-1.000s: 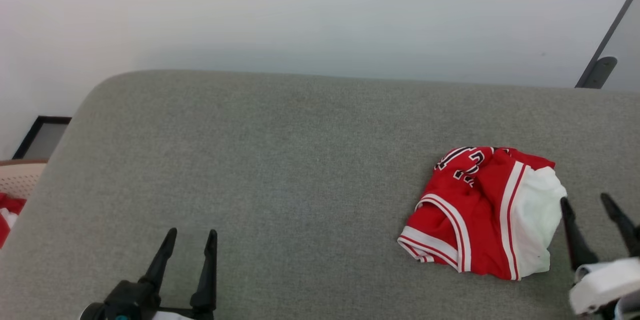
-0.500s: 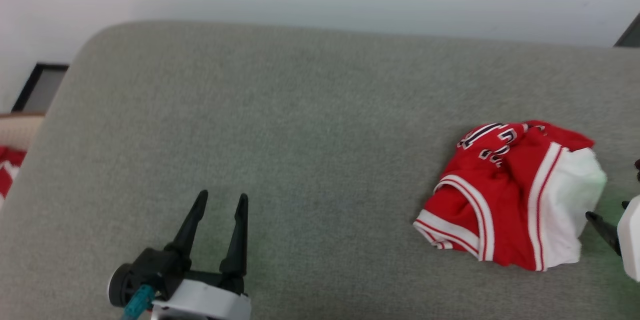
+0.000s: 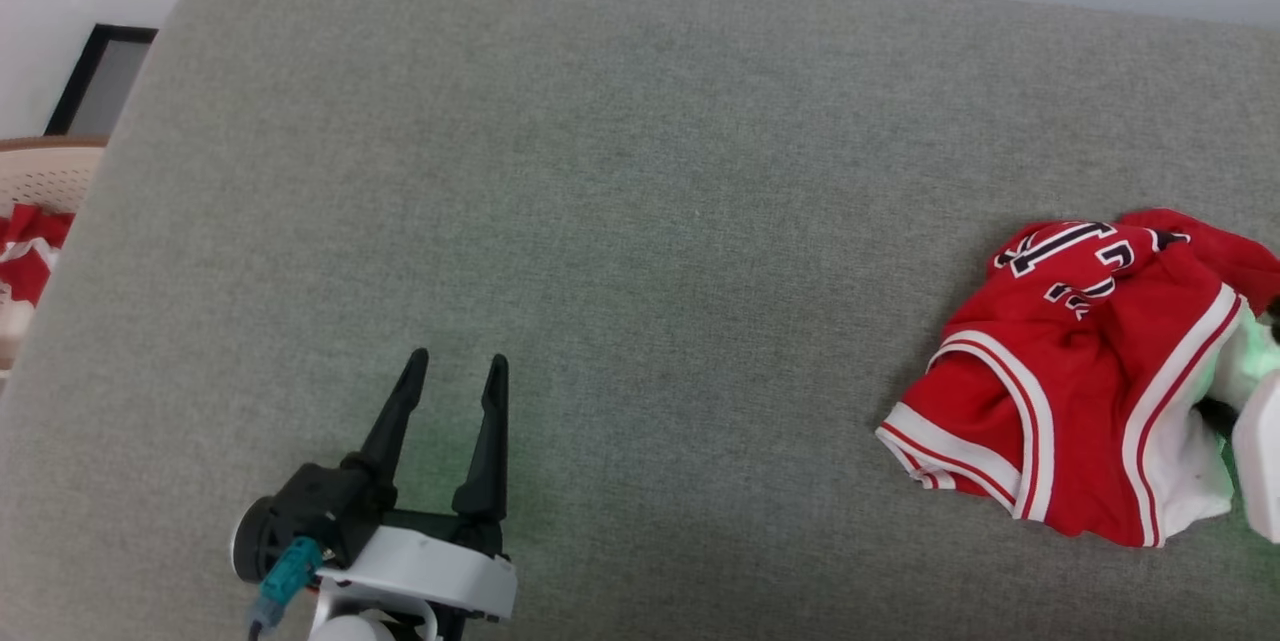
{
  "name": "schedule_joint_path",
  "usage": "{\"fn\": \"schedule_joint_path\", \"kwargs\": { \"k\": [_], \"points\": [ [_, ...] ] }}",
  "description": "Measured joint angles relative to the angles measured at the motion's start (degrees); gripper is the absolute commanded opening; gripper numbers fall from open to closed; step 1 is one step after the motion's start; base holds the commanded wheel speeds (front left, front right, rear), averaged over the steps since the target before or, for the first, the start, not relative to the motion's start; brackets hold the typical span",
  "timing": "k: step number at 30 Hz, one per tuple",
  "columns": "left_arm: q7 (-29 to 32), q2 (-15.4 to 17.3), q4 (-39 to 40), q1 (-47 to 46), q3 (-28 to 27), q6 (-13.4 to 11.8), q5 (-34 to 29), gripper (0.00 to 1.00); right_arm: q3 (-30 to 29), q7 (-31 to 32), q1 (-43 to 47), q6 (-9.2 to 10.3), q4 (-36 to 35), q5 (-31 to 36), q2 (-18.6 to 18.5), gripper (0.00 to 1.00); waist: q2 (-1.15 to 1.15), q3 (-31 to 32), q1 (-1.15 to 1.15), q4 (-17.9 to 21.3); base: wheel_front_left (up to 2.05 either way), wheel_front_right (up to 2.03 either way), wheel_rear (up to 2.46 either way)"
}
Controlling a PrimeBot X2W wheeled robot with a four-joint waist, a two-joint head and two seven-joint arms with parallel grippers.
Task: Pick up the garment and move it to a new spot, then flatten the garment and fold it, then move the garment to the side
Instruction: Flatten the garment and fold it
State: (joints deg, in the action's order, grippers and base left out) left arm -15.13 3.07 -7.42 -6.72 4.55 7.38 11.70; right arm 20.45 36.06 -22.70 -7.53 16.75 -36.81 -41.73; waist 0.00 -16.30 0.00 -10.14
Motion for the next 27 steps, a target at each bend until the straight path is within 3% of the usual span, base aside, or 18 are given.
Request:
{"fn": "schedule_joint_path", "kwargs": {
  "k": [6,15,22,27],
  "points": [
    [0.0,-0.1,-0.5,0.0,0.3,0.0,-0.2,1.00,-2.3,-4.0,1.5,-0.08,1.4,-0.3,-0.7,0.00,0.00,1.1,0.00,1.8,0.00,0.00,0.00],
    [0.0,1.5,-1.2,-0.8,1.0,0.0,-0.1,1.00,-14.0,-8.6,6.8,-0.01,6.9,0.6,-5.4,0.00,0.00,2.0,0.00,6.2,0.00,0.00,0.00],
    [0.0,4.0,-2.3,-2.9,2.7,0.0,1.0,1.00,-22.3,-12.6,6.0,-0.01,15.7,3.4,-3.6,0.00,0.00,0.9,0.00,8.0,0.00,0.00,0.00],
    [0.0,5.7,-2.9,-4.0,3.8,0.0,1.4,1.00,-30.0,-17.2,3.4,-0.01,25.3,10.4,-2.5,0.00,0.00,-0.2,0.00,8.4,0.00,0.00,0.00]
  ]
}}
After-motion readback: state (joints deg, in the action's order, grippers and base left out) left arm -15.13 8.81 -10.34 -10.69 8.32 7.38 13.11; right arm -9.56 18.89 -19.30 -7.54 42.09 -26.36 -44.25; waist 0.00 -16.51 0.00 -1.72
